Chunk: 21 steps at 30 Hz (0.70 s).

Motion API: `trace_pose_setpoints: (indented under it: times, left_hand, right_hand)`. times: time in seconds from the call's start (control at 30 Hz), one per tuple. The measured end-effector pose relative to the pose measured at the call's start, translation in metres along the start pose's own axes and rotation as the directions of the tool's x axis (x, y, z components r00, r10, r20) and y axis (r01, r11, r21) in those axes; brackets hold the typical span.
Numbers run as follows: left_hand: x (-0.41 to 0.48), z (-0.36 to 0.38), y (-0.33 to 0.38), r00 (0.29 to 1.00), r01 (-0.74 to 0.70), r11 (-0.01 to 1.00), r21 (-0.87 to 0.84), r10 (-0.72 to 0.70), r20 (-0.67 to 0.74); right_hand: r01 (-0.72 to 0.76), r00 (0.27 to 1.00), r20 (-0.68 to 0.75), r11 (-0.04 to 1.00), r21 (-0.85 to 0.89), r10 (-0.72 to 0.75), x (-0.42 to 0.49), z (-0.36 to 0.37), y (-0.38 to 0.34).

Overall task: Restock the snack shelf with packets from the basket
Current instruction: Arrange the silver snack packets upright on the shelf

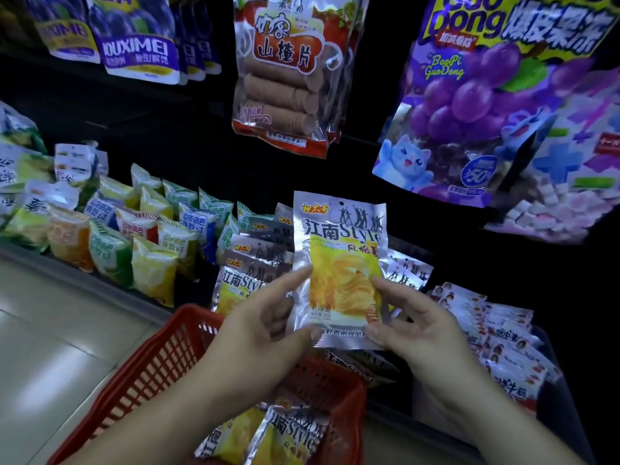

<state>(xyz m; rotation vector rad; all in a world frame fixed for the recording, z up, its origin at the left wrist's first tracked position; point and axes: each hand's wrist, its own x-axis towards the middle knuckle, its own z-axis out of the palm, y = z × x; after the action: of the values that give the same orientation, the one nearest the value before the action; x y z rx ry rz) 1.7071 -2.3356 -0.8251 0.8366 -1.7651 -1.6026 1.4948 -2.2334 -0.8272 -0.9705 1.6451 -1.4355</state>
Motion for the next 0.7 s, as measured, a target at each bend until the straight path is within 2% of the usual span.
trace_pose_setpoints:
  times: [0.03,0.1,0.13,0.17,0.23,0.3,0.37,0.4,0.43,0.5,0.53,0.6,0.63,0.67,0.7]
  left_hand:
    - [-0.001,0.002,-0.002,0.999,-0.017,1.000,-0.010,0.017,-0.035]
    - [-0.001,0.008,-0.009,0.995,-0.038,0.999,0.032,0.040,-0.086]
    - [-0.002,0.012,-0.012,0.993,-0.050,0.994,0.096,0.060,-0.101]
    - [-0.003,0.014,-0.014,0.988,-0.085,0.981,0.175,0.105,-0.110]
    - [-0.007,0.020,-0.014,0.951,-0.271,0.900,0.340,0.305,-0.050]
    - [-0.012,0.030,-0.015,0.874,-0.475,0.744,0.470,0.462,0.152]
    - [-0.016,0.039,-0.018,0.821,-0.563,0.592,0.577,0.478,0.311]
    - [-0.017,0.041,-0.019,0.812,-0.580,0.553,0.598,0.450,0.372]
    - [-0.018,0.041,-0.019,0.806,-0.592,0.556,0.583,0.412,0.426]
    - [-0.016,0.034,-0.014,0.817,-0.566,0.678,0.468,0.389,0.425]
    - [-0.013,0.029,-0.011,0.851,-0.518,0.749,0.413,0.404,0.336]
    - [-0.002,0.015,-0.009,0.926,-0.358,0.859,0.367,0.376,0.024]
    - [0.004,0.009,-0.008,0.950,-0.241,0.914,0.327,0.291,-0.113]
    - [0.008,0.004,-0.003,0.970,-0.112,0.966,0.232,0.157,-0.186]
    - [0.011,0.002,0.001,0.981,0.007,0.996,0.094,0.011,-0.195]
  right_hand:
    - [0.012,1.000,0.003,0.998,-0.064,-0.011,0.000,0.001,0.003]
    - [0.054,0.998,-0.012,0.941,-0.335,-0.061,-0.002,0.003,0.006]
    - [0.101,0.993,-0.014,0.893,-0.439,-0.119,-0.005,0.006,0.004]
    - [0.152,0.985,0.001,0.876,-0.458,-0.171,-0.008,0.010,0.001]
    - [0.182,0.983,0.060,0.948,-0.261,-0.172,-0.010,0.018,-0.005]
    - [0.095,0.985,0.145,0.995,0.007,-0.095,-0.010,0.026,-0.012]
    - [0.076,0.984,0.159,0.996,0.044,-0.083,-0.008,0.030,-0.015]
    - [0.088,0.987,0.136,0.996,0.019,-0.090,-0.006,0.029,-0.013]
    - [0.094,0.990,0.105,0.996,0.000,-0.093,-0.004,0.027,-0.012]
    - [0.073,0.997,0.041,0.997,-0.015,-0.073,-0.001,0.021,-0.008]
    - [0.061,0.998,0.032,0.998,-0.003,-0.061,0.000,0.018,-0.008]
    - [0.018,0.997,0.071,0.998,0.055,-0.022,-0.001,0.012,-0.012]
    - [0.003,0.994,0.112,0.996,0.084,-0.012,-0.002,0.010,-0.014]
    - [-0.012,0.987,0.163,0.994,0.113,-0.007,-0.002,0.009,-0.017]
    - [-0.035,0.977,0.215,0.990,0.138,0.004,-0.003,0.007,-0.018]
